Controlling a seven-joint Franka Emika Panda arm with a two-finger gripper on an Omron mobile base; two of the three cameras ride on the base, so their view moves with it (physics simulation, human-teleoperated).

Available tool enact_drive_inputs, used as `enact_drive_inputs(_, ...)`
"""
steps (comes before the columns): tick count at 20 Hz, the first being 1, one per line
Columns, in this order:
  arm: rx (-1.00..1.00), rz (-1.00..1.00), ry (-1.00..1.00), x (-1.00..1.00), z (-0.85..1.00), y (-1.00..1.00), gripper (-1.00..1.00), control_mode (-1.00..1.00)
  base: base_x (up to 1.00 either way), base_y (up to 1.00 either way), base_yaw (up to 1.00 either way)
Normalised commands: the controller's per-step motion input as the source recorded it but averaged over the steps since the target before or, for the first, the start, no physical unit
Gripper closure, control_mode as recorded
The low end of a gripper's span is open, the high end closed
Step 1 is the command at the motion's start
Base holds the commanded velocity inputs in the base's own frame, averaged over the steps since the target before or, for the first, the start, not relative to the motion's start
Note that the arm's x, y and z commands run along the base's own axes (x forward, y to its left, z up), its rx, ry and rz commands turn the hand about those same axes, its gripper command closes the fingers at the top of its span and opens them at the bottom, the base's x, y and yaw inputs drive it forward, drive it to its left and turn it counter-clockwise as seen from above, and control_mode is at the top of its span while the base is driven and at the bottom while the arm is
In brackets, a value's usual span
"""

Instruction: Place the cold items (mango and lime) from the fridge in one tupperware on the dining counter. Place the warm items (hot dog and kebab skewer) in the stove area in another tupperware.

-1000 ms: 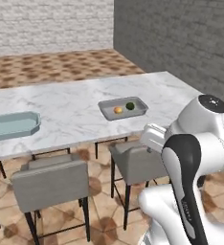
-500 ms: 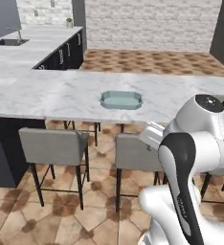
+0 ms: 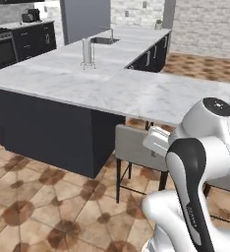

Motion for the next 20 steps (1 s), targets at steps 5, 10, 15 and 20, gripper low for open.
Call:
enact_drive_inputs(5, 0.00, 0.00, 0.00, 0.00, 0.00, 0.00, -1.00, 1.00, 0.90, 1.00, 0.00)
enact_drive_inputs(10, 0.00, 0.00, 0.00, 0.00, 0.00, 0.00, -1.00, 1.00, 0.83, 1.00, -0.07)
enact_drive_inputs(15, 0.00, 0.00, 0.00, 0.00, 0.00, 0.00, -1.00, 1.00, 0.82, 1.00, -0.26)
enact_drive_inputs(20, 0.00, 0.00, 0.00, 0.00, 0.00, 0.00, -1.00, 1.00, 0.80, 1.00, -0.30)
